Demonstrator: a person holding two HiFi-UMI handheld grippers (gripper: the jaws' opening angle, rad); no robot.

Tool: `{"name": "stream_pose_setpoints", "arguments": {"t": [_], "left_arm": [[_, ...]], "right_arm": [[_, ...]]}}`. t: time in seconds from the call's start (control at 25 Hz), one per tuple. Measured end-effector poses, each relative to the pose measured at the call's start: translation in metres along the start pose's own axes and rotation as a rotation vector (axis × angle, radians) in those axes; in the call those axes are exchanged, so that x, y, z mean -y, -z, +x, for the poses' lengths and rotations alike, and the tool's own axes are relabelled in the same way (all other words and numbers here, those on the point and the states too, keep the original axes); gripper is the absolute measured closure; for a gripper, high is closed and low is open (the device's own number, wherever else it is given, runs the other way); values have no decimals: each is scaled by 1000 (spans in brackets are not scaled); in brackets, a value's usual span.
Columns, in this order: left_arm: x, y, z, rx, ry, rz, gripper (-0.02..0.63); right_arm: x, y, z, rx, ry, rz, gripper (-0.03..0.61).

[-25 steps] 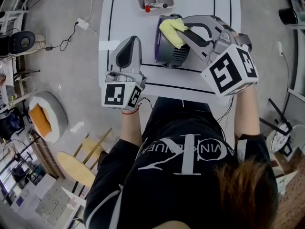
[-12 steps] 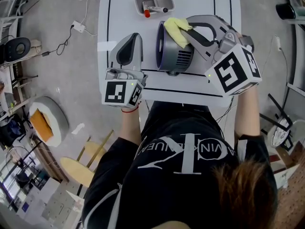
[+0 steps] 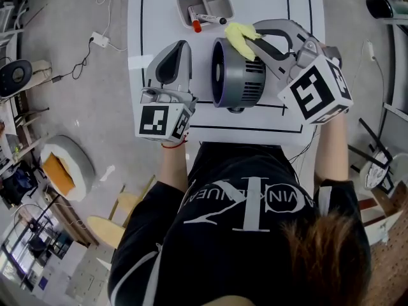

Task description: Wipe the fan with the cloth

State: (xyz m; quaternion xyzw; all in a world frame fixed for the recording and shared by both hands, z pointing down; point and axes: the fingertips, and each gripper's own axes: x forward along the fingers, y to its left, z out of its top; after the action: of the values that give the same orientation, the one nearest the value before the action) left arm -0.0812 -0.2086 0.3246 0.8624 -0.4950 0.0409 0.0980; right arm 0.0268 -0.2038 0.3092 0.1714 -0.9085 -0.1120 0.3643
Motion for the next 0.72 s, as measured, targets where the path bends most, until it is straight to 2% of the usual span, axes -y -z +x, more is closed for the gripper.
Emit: {"name": "stream_pose_setpoints", "arguments": {"t": [0.28,0.72], "left_arm": [[-15,-8,21,-17,31,-21,604],[-26,0,28,-27,66,-32,604]], "right_arm": [[25,2,11,-34,6,42,548],[31,17,23,-98,47,76,548]]}}
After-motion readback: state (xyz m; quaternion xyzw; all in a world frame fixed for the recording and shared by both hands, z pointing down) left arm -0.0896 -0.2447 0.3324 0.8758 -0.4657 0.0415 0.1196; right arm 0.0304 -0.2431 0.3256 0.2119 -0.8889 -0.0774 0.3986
